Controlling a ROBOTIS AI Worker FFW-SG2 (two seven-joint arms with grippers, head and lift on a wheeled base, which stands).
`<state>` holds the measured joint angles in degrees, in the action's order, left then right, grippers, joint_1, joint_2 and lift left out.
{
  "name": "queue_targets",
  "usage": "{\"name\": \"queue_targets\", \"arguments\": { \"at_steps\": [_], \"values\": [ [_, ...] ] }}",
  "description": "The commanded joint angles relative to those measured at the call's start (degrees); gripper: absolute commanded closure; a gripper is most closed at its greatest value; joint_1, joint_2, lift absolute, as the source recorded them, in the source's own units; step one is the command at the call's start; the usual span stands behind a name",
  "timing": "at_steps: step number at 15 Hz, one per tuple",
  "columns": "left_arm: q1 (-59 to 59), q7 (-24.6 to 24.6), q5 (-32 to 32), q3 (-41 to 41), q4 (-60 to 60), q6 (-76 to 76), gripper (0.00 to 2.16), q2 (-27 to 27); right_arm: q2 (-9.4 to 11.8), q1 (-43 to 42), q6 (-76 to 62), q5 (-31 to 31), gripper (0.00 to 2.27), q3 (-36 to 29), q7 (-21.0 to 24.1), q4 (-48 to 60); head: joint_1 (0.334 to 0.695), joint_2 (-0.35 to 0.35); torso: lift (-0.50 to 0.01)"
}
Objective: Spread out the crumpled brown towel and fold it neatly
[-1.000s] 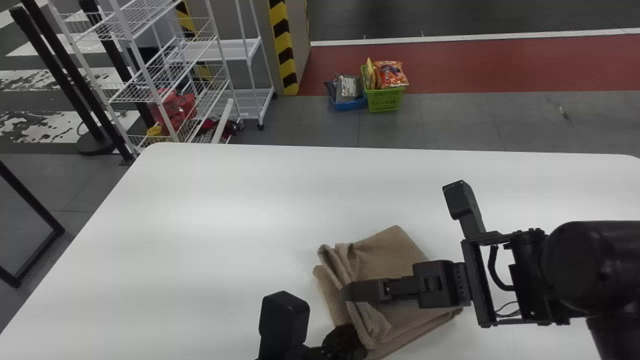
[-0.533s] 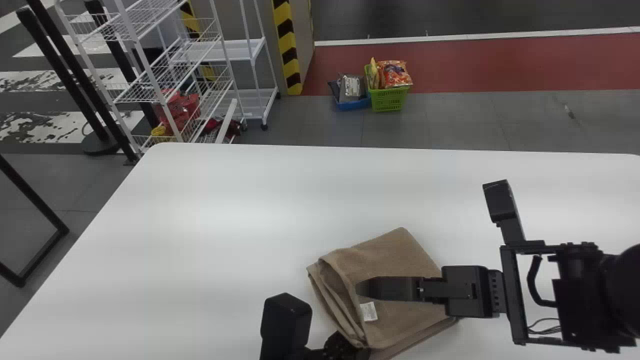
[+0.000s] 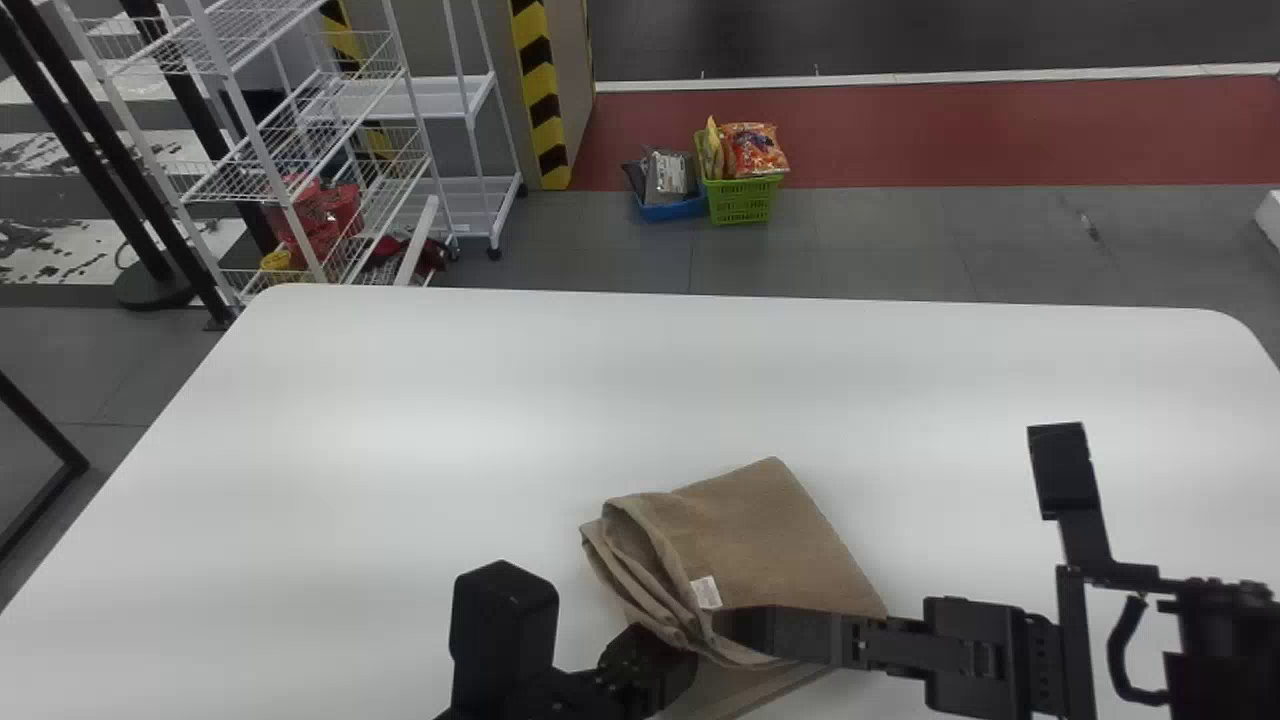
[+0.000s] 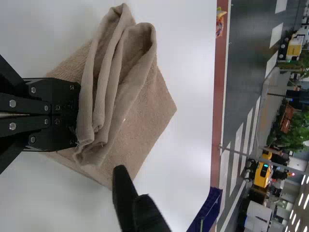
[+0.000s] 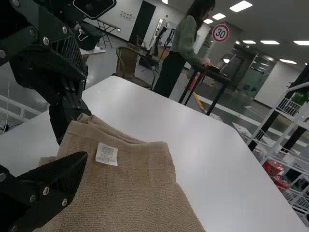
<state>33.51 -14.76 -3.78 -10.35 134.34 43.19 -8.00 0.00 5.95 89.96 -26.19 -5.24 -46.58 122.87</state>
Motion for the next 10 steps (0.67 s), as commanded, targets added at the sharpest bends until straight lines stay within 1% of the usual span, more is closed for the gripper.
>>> {"name": "queue_targets", "arguments": {
  "at_steps": [1,2,3,6,8,10],
  "values": [
    [0.16,0.0,-0.18,0.95,0.4,0.19,1.02,0.0,-0.05,3.46,0.12,0.0,1.74,-1.0,-0.71,3.87,0.695,0.117,-0.126],
    [0.33,-0.09,-0.71,2.27,0.84,0.19,0.8,0.0,-0.05,4.69,0.12,0.09,1.88,-1.7,-1.68,4.84,0.695,0.116,-0.126],
    [0.51,-0.44,-0.79,3.32,1.19,0.19,0.68,0.09,-0.05,5.92,0.12,0.0,1.89,-2.23,-1.94,5.1,0.695,0.118,-0.126],
    [0.59,-1.15,-2.55,7.98,1.54,-0.69,0.68,0.44,-0.05,9.26,0.12,-0.35,1.9,-4.78,-3.52,5.63,0.695,0.145,-0.126],
    [0.59,-2.03,-4.84,10.7,1.54,-3.33,0.68,0.44,-0.05,12.33,-7.73,-0.35,1.9,-4.95,-3.7,5.71,0.695,0.161,-0.126],
    [0.59,-2.73,-5.45,12.2,1.37,-9.13,0.68,0.53,-0.05,15.23,-15.64,-0.44,1.9,-5.04,-4.23,6.24,0.695,0.179,-0.126]
  ]
}}
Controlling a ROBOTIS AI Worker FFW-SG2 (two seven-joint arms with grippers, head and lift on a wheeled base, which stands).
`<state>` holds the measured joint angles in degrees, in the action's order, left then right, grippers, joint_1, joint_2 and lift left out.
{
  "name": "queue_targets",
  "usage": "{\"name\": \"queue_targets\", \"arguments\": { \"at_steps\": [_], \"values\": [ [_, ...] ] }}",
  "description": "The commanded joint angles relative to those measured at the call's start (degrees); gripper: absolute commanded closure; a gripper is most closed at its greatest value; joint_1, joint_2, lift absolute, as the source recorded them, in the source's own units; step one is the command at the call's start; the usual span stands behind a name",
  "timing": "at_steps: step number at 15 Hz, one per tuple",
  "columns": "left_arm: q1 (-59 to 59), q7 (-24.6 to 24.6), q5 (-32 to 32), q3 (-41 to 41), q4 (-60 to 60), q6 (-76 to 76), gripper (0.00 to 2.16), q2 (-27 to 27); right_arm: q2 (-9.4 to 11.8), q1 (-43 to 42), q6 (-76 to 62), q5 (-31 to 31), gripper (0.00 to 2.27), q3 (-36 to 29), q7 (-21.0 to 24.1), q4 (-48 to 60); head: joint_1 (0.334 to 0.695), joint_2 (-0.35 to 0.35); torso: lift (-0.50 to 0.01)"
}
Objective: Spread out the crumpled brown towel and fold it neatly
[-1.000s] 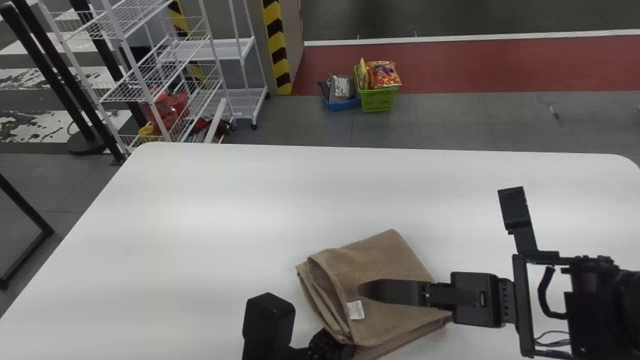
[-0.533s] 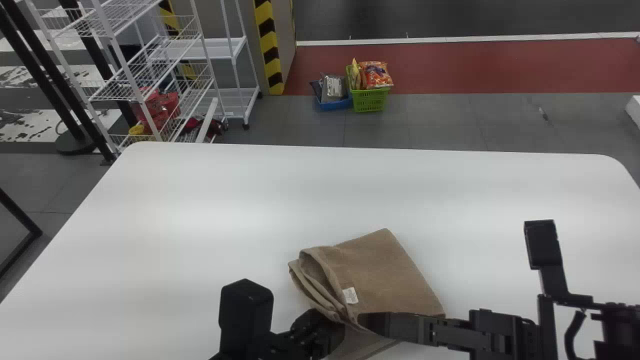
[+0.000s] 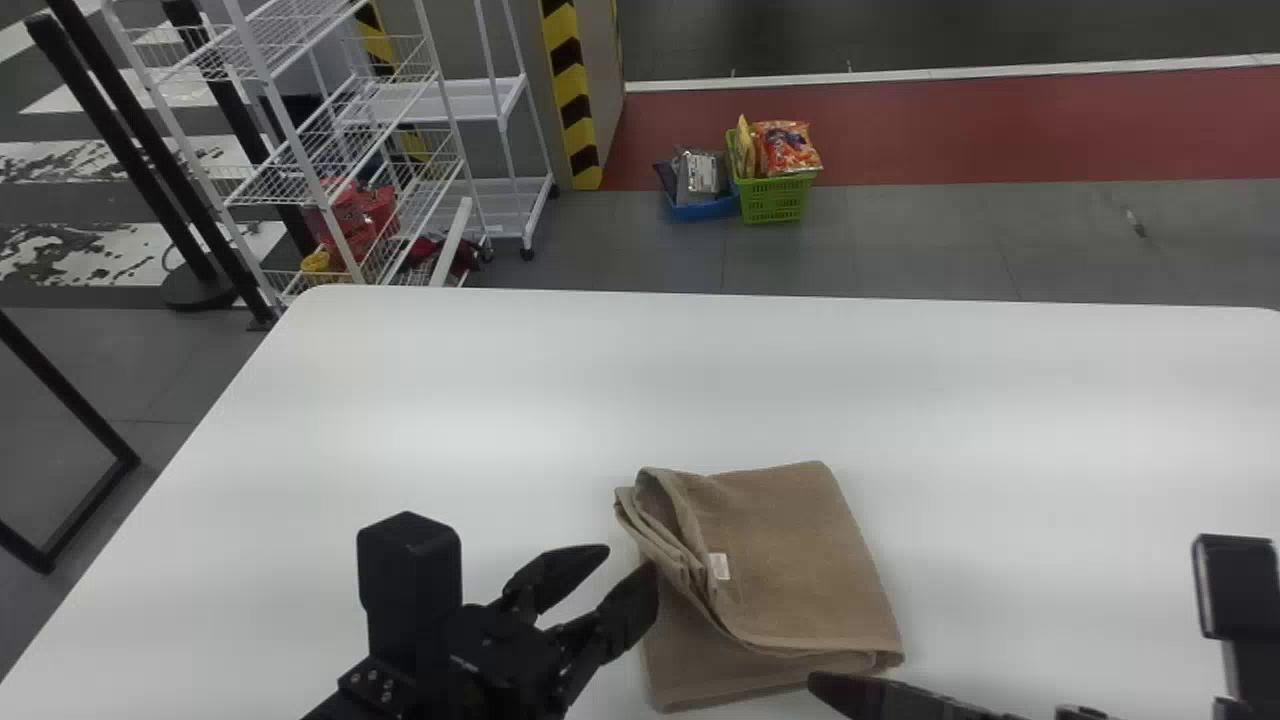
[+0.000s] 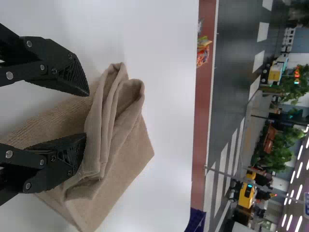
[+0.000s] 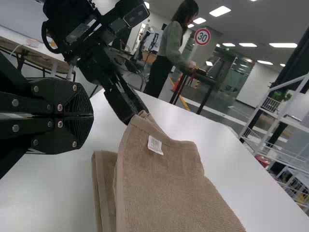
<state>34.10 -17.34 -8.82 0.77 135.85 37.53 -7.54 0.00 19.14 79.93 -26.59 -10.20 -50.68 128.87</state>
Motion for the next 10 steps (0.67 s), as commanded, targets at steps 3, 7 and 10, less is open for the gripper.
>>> {"name": "queue_targets", "arguments": {
  "at_steps": [3,7,10],
  "values": [
    [-0.09,-0.24,-0.5,2.05,0.03,-6.1,0.68,0.07,-0.05,3.89,-12.12,0.75,1.9,-1.58,-0.21,0.59,0.695,0.18,-0.126],
    [-2.55,-4.63,-1.29,1.87,-3.49,-9.79,0.69,0.16,-0.05,4.68,-13.17,0.92,1.9,-2.37,-0.82,0.5,0.695,0.15,-0.126],
    [-5.19,-7.88,-1.11,1.17,-7.44,-11.55,1.58,0.16,-0.05,6.0,-15.28,0.92,1.9,-2.37,-1.09,0.24,0.695,0.121,-0.126]
  ]
}}
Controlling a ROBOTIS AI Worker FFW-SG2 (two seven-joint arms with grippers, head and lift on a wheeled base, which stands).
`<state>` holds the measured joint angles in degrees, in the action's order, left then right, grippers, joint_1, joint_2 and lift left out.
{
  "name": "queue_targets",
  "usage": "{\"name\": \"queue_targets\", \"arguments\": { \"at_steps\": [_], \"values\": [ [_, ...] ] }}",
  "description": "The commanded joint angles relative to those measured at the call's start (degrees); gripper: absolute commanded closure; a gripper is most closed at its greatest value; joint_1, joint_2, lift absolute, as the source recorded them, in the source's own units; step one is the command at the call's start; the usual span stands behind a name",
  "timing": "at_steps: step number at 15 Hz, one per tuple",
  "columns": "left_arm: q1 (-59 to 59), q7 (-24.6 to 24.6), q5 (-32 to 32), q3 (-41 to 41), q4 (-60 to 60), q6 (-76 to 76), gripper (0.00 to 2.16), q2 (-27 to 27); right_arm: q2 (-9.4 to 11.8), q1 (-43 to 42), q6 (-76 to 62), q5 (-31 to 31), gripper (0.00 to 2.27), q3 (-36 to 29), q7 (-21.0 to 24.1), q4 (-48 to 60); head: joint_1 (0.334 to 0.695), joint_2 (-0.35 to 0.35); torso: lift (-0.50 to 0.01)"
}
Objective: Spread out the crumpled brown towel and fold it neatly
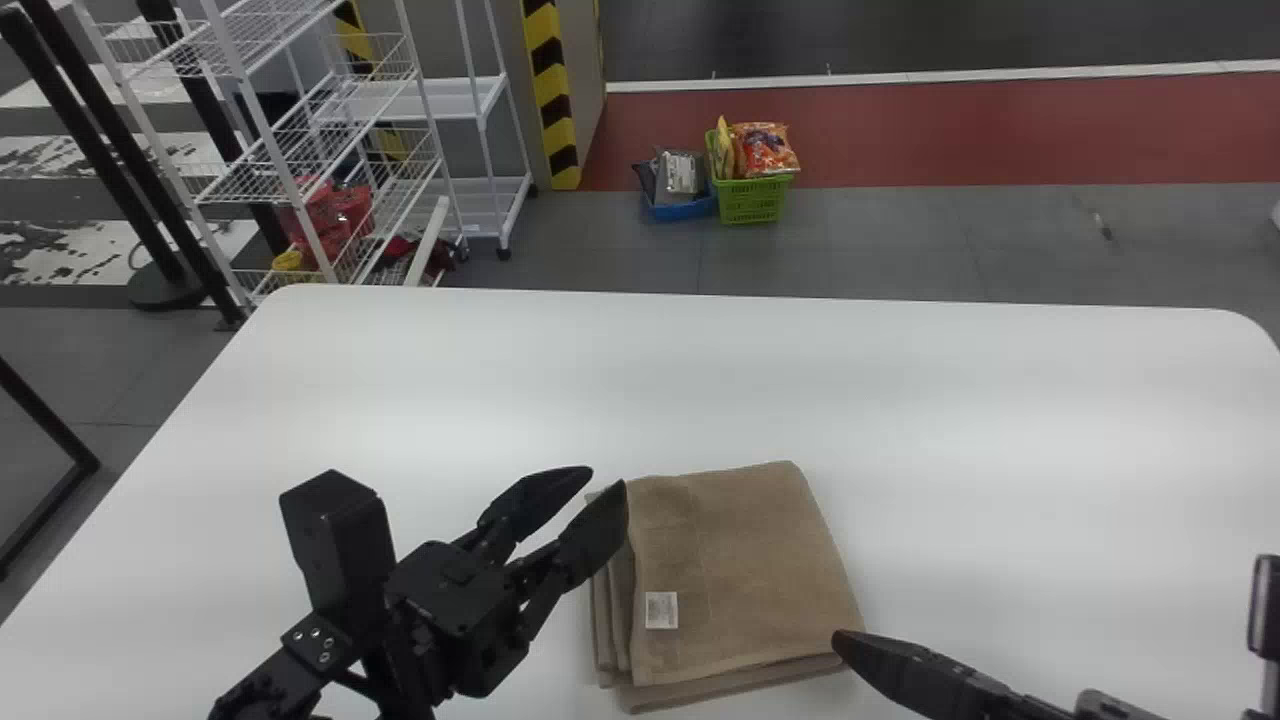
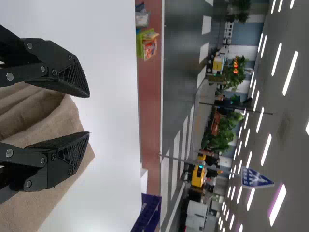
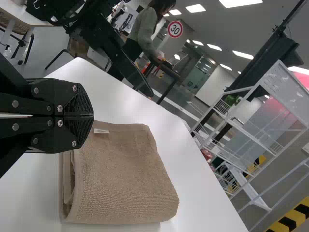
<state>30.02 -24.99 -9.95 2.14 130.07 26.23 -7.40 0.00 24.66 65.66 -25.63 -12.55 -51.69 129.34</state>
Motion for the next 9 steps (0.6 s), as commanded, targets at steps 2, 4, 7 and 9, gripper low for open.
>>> {"name": "queue_targets", "arguments": {
  "at_steps": [2,4,7,9],
  "values": [
    [-1.11,-2.69,-0.15,0.32,-2.19,0.8,2.11,-0.07,-0.05,0.56,-1.72,0.14,1.9,-0.28,-0.52,-0.66,0.695,0.103,-0.126],
    [-1.98,-7.88,-0.68,0.41,-2.89,1.15,2.13,-0.07,-0.05,0.74,-1.72,0.14,1.9,-0.63,-0.78,-1.37,0.695,0.095,-0.126],
    [-3.04,-9.28,-0.42,0.23,-4.74,0.97,2.13,0.01,-0.05,0.83,-2.42,0.14,1.9,-0.63,-1.75,-2.95,0.695,0.063,-0.126],
    [-3.04,-9.37,0.37,-0.03,-5.53,0.27,2.13,0.01,-0.05,0.83,-2.6,-0.12,1.9,-0.63,-2.45,-3.39,0.695,0.062,-0.126]
  ]
}}
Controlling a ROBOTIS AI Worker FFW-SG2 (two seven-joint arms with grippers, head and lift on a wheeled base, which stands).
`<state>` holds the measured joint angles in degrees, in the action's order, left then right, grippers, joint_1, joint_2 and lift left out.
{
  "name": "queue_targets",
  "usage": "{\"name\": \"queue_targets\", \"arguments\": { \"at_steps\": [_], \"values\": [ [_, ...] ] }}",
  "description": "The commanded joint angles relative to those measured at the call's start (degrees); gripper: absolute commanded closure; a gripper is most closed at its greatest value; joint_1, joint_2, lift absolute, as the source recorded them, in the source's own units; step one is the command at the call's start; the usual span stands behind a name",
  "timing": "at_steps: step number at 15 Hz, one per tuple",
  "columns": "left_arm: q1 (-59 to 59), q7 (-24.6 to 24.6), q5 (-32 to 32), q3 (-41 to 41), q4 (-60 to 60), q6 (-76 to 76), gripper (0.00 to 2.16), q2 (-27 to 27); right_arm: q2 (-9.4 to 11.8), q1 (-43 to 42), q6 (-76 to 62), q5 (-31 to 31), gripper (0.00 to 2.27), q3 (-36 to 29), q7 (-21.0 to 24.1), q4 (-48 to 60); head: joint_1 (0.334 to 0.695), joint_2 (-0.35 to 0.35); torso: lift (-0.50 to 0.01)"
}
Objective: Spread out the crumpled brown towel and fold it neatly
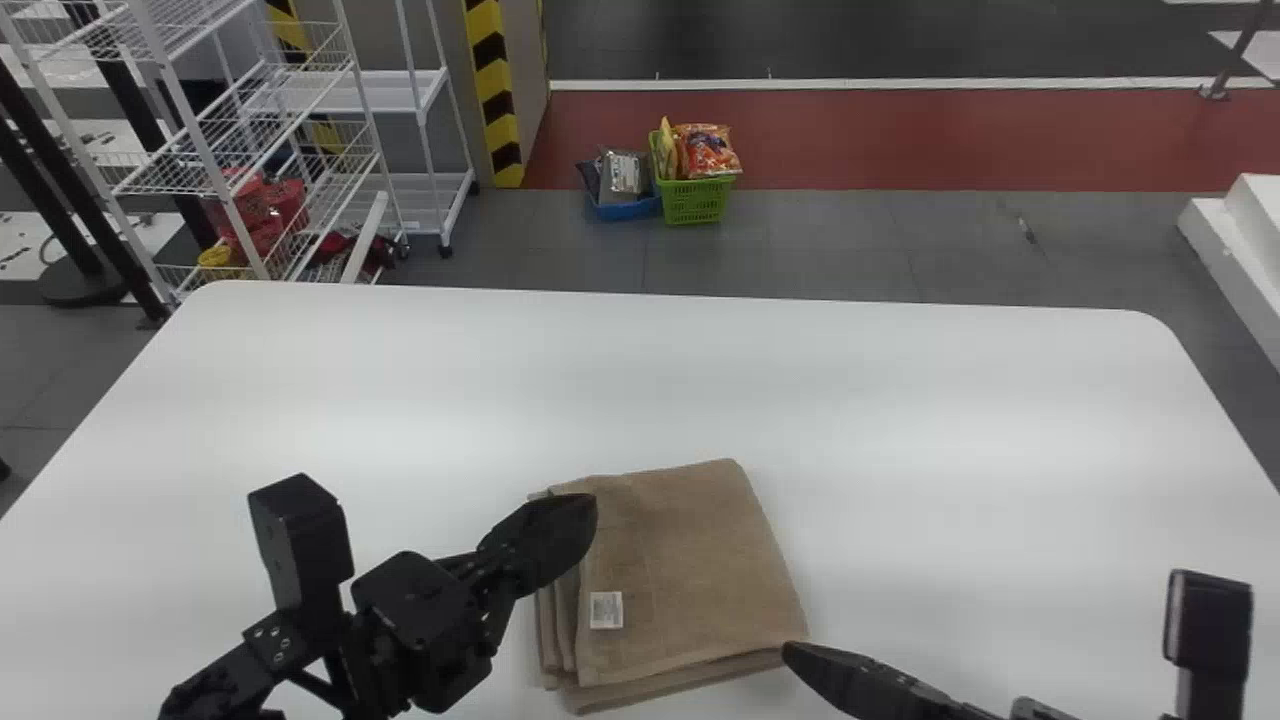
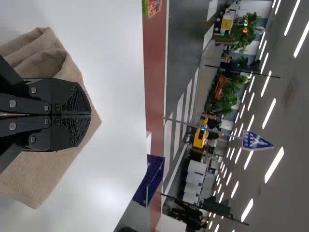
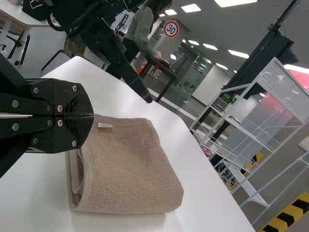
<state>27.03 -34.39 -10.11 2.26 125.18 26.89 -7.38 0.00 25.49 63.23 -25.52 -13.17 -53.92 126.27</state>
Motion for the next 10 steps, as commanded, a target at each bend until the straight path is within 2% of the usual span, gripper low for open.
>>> {"name": "queue_targets", "arguments": {
  "at_steps": [1,5,10],
  "values": [
    [-0.14,0.02,0.97,-0.15,-1.16,-0.92,2.13,0.0,-0.05,0.0,0.01,-0.4,1.9,-0.1,-0.4,-0.33,0.695,0.062,-0.126],
    [-4.01,0.29,4.14,-2.96,-5.91,-0.92,2.13,0.09,-0.05,2.37,0.19,-2.87,1.9,-3.18,-2.42,0.2,0.695,0.058,-0.126],
    [-7.52,2.66,8.53,-6.74,-12.33,-3.91,2.13,0.35,-0.05,3.16,1.94,-6.21,1.9,-9.24,-3.83,1.43,0.695,-0.018,-0.126]
  ]
}}
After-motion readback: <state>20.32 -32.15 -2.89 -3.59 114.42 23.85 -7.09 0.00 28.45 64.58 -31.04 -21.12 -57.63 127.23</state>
